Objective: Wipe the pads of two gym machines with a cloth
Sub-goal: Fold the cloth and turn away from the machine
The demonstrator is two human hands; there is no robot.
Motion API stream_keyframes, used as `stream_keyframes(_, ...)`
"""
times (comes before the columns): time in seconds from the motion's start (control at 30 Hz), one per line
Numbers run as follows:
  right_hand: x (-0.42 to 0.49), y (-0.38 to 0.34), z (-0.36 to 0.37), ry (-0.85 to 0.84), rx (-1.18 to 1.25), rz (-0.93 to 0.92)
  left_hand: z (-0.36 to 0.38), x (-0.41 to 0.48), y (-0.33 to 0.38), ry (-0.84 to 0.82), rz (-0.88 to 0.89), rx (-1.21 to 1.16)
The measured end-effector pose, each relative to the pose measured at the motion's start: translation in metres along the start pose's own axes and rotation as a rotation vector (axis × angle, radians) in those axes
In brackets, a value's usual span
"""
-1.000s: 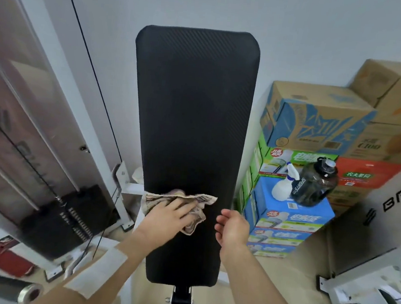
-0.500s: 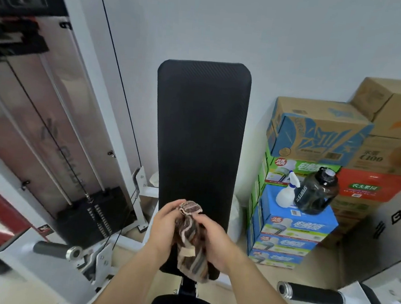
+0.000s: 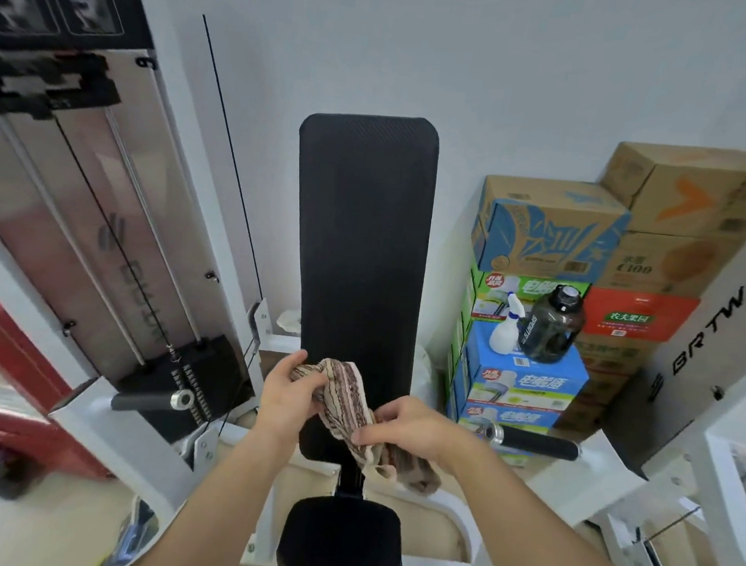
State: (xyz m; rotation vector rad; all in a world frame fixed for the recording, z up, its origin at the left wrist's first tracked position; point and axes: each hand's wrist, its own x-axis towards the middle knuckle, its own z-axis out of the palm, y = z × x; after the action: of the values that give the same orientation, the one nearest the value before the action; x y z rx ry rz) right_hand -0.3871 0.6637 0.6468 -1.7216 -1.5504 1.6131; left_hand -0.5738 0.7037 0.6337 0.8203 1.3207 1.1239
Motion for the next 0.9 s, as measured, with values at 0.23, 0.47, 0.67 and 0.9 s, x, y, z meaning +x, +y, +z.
stream_keyframes(0.23,-0.067,0.035,0.031,0.176,0.351,0.007,-0.028,-0.068,-0.029,0.031,-0.102,-0.066)
stream_keyframes(0.47,-0.083,0.104,0.067,0.691,0.755,0.106,0.006,-0.164,-0.08,-0.184,-0.173,0.161)
stream_keyframes(0.67,-0.114,0.174,0.071,0.349,0.954,0.202,0.073,-0.212,-0.141,-0.409,-0.112,0.44)
stream_keyframes(0.9,-0.173,0.306,0.005,0.463,0.778,0.31,0.158,-0.244,-0.231,-0.387,-0.234,0.556)
